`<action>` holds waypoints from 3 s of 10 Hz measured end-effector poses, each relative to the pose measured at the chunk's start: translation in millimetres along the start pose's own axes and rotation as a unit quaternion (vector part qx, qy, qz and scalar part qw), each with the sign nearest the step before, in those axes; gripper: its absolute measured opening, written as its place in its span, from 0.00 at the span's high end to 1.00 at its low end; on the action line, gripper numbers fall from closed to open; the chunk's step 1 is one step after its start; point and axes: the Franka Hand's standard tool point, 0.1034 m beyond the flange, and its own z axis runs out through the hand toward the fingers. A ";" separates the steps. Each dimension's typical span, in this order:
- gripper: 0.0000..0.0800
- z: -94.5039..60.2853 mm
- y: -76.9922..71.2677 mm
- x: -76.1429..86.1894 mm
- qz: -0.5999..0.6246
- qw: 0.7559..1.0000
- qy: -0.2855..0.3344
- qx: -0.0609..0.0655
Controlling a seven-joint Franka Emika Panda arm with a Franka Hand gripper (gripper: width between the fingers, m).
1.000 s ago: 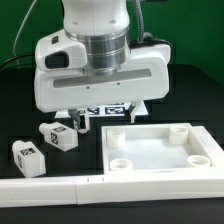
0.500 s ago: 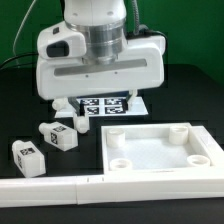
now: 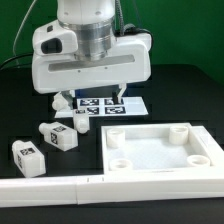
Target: Assemble square table
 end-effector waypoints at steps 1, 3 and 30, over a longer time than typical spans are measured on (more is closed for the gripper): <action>0.19 6.5 8.2 -5.5 -0.006 1.000 -0.001 0.010; 0.19 28.6 21.8 -27.5 0.000 1.000 -0.002 0.008; 0.64 29.8 -91.3 -44.4 -0.711 0.701 0.001 -0.048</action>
Offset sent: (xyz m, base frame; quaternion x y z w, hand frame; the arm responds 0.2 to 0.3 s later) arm -0.0604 0.0014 -0.0550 0.0107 0.0204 0.0190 0.9996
